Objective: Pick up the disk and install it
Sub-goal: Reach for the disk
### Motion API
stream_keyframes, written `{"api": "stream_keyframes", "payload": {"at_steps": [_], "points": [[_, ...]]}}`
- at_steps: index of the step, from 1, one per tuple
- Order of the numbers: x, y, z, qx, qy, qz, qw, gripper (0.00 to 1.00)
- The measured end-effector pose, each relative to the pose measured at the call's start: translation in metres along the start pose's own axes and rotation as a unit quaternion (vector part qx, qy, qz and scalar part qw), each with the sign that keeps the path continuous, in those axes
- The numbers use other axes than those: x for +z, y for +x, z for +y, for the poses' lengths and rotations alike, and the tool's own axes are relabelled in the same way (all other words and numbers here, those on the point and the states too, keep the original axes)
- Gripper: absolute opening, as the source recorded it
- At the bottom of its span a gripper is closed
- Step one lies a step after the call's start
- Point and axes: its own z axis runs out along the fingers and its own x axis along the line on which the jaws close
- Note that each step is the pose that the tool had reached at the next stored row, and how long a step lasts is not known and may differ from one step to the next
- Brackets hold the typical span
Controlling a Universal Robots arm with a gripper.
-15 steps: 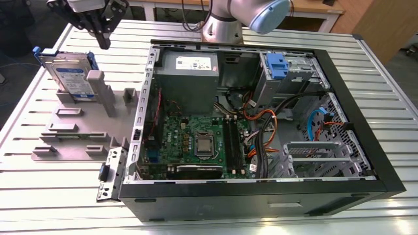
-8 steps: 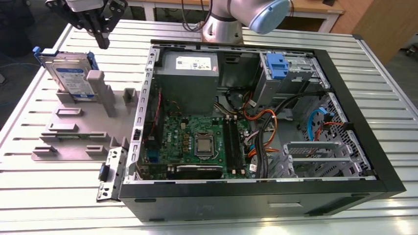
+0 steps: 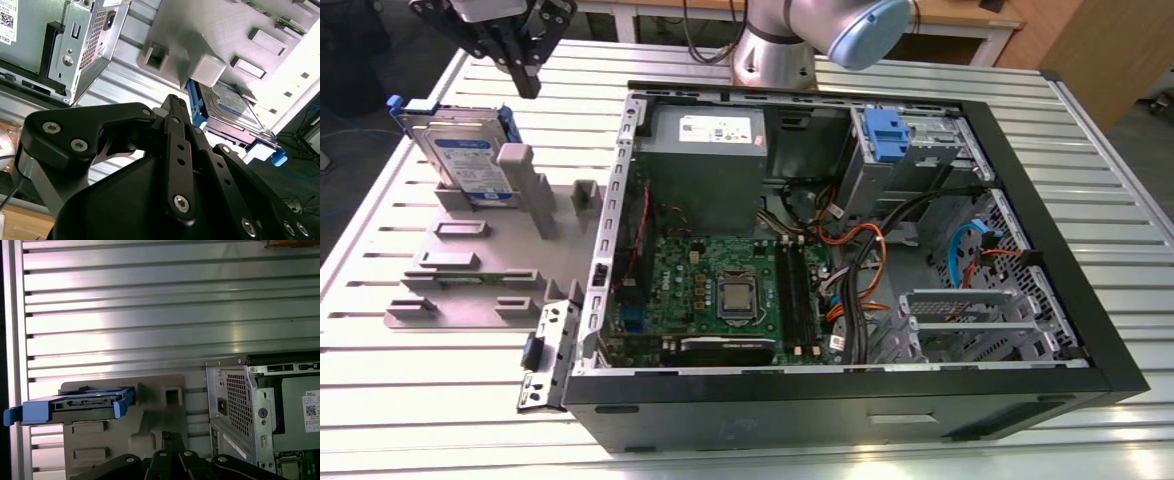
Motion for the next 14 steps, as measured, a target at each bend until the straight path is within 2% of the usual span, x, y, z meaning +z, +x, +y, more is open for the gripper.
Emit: {"api": "stream_keyframes", "payload": {"at_steps": [14], "points": [[0.0,0.0094,0.0021,0.0,0.0,0.0,1.0,0.11]]}}
